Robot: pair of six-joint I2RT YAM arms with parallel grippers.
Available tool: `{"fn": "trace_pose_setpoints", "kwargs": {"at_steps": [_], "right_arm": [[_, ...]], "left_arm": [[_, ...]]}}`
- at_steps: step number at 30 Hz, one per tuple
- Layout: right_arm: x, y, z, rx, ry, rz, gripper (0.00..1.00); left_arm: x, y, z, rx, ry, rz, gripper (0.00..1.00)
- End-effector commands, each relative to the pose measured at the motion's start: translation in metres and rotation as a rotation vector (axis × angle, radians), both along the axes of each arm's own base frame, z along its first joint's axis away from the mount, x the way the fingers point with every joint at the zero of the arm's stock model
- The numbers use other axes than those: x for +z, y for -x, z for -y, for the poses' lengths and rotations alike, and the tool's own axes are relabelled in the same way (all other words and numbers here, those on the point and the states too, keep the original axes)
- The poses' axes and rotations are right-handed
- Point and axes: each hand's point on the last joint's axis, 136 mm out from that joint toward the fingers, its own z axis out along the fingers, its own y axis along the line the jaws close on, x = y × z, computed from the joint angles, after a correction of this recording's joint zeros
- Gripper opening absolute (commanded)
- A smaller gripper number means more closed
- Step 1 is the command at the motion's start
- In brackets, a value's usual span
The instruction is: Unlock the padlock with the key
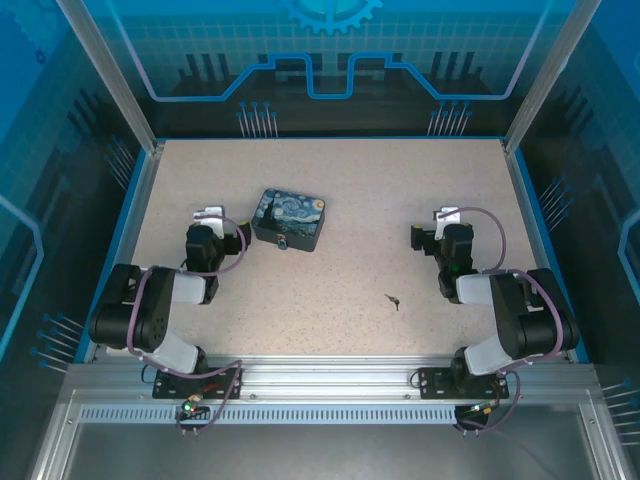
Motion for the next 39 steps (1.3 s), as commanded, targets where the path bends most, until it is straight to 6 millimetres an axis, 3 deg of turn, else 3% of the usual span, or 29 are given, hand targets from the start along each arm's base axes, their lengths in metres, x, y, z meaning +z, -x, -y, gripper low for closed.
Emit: {"fn": "trace_pose_setpoints", "kwargs": {"at_steps": [1, 20, 25, 28, 31, 34, 37, 39], "right_arm": [[0.014, -0.008, 0.001, -0.009, 0.004, 0.049, 1.00], [0.015, -0.008, 0.002, 0.002, -0.015, 0.051, 1.00], [0.022, 0.001, 0.002, -0.012, 0.004, 0.094, 1.00], [0.026, 0.001, -0.003, 0.005, 0.014, 0.108, 1.00], [0.052, -0.002, -0.004, 0.000, 0.036, 0.045, 1.00], [0.106, -0.007, 0.007, -0.033, -0.042, 0.060, 1.00], [0.136, -0.004, 0.022, -0.156, -0.195, -0.047, 1.00], [0.153, -0.003, 0.018, -0.171, -0.263, -0.131, 1.00]], "left_arm": [[0.007, -0.005, 0.000, -0.012, 0.013, 0.021, 0.99], [0.007, -0.005, -0.001, -0.011, 0.015, 0.021, 0.99], [0.038, 0.003, -0.017, 0.096, 0.006, 0.026, 0.99], [0.074, 0.008, -0.017, 0.102, 0.027, 0.054, 0.99], [0.114, 0.015, -0.011, 0.079, 0.073, 0.092, 0.99], [0.145, 0.022, 0.000, 0.044, 0.111, 0.064, 0.99], [0.164, 0.033, 0.011, 0.034, 0.157, 0.008, 0.99], [0.173, 0.040, 0.017, 0.031, 0.205, -0.028, 0.99]]}}
